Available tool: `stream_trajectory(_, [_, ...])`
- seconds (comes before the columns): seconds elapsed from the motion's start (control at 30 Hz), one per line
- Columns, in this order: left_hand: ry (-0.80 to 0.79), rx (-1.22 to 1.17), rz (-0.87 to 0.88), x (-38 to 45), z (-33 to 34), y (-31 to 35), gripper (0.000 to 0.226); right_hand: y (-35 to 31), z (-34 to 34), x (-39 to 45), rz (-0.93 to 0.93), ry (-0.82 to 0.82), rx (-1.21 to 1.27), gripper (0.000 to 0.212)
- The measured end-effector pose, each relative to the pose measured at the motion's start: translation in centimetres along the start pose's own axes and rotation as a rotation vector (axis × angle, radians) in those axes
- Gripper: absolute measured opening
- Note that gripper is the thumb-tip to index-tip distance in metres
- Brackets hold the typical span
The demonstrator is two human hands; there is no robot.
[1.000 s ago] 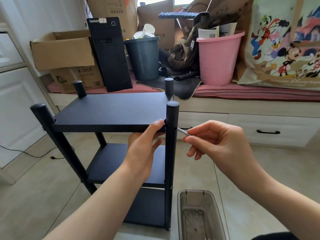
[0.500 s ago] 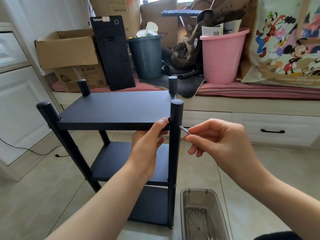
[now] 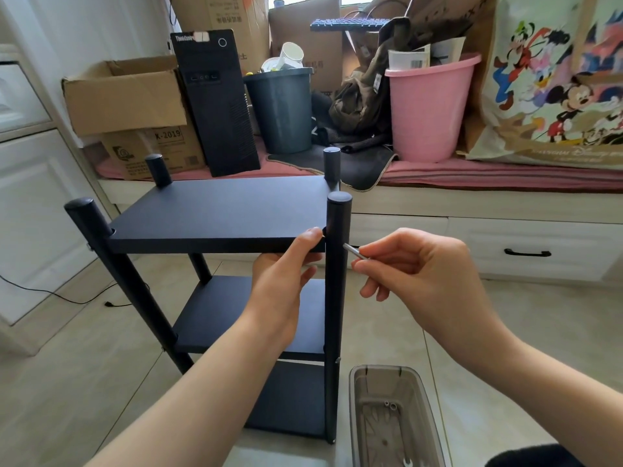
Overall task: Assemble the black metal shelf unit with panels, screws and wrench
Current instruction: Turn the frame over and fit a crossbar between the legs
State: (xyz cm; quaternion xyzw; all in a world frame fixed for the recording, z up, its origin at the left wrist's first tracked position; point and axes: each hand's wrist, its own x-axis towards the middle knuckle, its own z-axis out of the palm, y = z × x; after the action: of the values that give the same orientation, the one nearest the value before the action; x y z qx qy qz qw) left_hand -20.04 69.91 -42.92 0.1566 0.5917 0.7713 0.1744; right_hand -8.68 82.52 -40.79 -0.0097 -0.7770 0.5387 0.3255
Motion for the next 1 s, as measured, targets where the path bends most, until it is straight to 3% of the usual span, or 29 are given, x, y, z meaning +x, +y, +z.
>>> stream_trajectory(0.37, [0.006,0.011,0.009,0.1,0.0,-0.2,0.045,0.6,0.3,0.4,-0.020,0.005,0.012,0.014])
stream_trajectory(0.57, [0.014,0.004,0.000,0.2,0.0,-0.2,0.021,0.8,0.5,0.6,0.000,0.016,0.062,0.015])
stream_trajectory(0.67, [0.026,-0.005,0.004,0.1,0.0,-0.1,0.032,0.9,0.4,0.6,-0.001,0.008,0.065,0.016])
stream_trajectory(1.0, [0.032,-0.017,0.024,0.2,0.0,-0.2,0.040,1.2,0.6,1.1,0.000,-0.006,0.055,0.012])
